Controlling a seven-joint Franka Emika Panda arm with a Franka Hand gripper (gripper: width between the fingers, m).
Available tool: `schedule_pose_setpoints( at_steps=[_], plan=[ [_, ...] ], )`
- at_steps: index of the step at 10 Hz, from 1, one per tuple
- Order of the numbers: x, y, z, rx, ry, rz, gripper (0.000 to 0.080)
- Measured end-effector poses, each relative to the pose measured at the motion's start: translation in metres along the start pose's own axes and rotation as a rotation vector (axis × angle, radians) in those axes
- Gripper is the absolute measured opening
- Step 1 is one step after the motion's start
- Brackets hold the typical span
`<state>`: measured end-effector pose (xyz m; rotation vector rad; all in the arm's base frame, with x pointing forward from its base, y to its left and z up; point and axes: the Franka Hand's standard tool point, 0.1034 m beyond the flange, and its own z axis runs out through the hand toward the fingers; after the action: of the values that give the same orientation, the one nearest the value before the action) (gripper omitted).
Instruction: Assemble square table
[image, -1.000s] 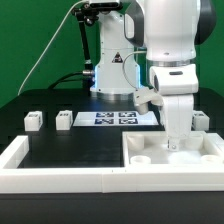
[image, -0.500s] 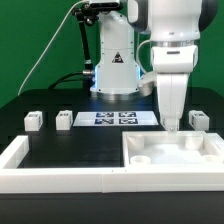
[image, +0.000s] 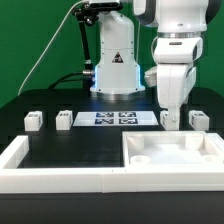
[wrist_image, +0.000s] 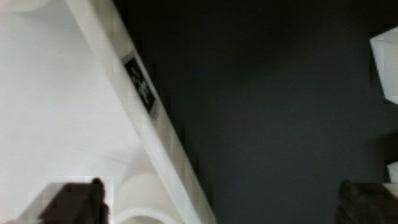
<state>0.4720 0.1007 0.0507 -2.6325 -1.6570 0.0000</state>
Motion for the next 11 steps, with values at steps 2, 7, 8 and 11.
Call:
schedule_pose_setpoints(
  at_steps=[2, 7, 8, 11],
  plan=[
    [0.001, -0.001, 0.000, 0.000, 0.000, 0.153, 0.0648],
    [0.026, -0.041, 0.002, 0.008, -0.001, 0.759, 0.0648],
    [0.033, -0.049, 0.003, 0.018, -0.001, 0.875, 0.0648],
    [0.038, -0.056, 0.004, 0.050, 0.004, 1.094, 0.0648]
  ],
)
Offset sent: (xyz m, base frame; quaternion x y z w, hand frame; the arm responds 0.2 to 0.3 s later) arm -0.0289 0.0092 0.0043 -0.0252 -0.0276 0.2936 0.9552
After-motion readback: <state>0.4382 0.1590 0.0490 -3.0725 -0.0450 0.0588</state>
